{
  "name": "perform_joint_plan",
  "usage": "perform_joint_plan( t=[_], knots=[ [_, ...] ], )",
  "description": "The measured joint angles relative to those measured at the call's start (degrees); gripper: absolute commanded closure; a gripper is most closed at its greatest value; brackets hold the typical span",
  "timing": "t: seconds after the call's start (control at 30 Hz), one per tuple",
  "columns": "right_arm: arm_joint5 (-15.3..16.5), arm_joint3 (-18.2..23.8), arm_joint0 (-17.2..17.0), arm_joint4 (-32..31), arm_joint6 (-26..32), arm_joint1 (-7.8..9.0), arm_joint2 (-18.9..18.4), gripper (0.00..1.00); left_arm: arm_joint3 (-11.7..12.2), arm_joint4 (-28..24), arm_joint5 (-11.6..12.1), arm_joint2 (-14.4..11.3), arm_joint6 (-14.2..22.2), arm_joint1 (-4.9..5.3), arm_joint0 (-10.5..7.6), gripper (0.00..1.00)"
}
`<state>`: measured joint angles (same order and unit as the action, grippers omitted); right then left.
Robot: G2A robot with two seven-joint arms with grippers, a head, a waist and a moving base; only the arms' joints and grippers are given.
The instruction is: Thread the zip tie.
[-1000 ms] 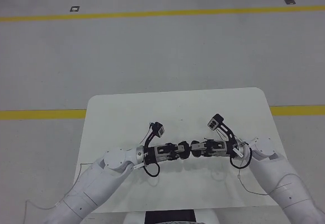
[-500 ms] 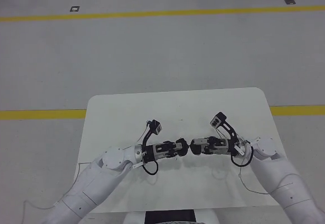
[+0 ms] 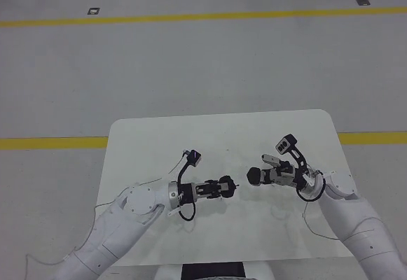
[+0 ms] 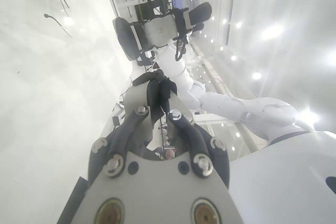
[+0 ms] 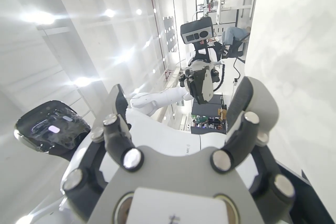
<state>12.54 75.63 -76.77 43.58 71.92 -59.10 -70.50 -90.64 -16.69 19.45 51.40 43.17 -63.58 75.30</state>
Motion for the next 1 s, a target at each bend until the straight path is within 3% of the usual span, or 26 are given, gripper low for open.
perform_joint_plan(
  t=[0.1,0.23,0.33,0.43,0.67,0.8,1.0],
  knots=[
    [0.2,0.5,0.1,-1.5,-1.1,0.19,-0.2,0.0,-2.2,5.0,0.0,0.6,-3.7,0.07,0.53,1.0],
    [-1.3,3.2,-0.1,-14.6,-4.5,1.48,-2.6,0.0,-6.2,14.1,0.0,2.3,-5.7,0.67,1.75,1.0],
    [-3.9,5.8,-0.6,-23.3,-5.4,2.39,-4.1,0.0,-8.8,17.6,0.0,3.0,-6.7,1.05,2.9,1.0],
    [-5.3,7.2,-0.7,-29.7,-6.4,2.77,-4.5,0.0,-9.2,22.2,0.0,3.0,-7.8,1.33,3.33,1.0],
    [-5.3,7.2,-0.7,-28.6,-6.3,2.74,-4.4,0.0,-9.2,21.6,0.0,3.0,-8.0,1.32,3.24,1.0],
    [-5.3,7.2,-0.7,-28.6,-6.3,2.74,-4.4,0.0,-10.1,22.9,0.0,2.7,-11.7,1.32,3.14,1.0],
    [-5.3,7.2,-0.7,-28.6,-6.3,2.74,-4.4,0.0,-12.5,35.2,0.0,0.9,-16.8,2.39,3.2,1.0]
  ],
)
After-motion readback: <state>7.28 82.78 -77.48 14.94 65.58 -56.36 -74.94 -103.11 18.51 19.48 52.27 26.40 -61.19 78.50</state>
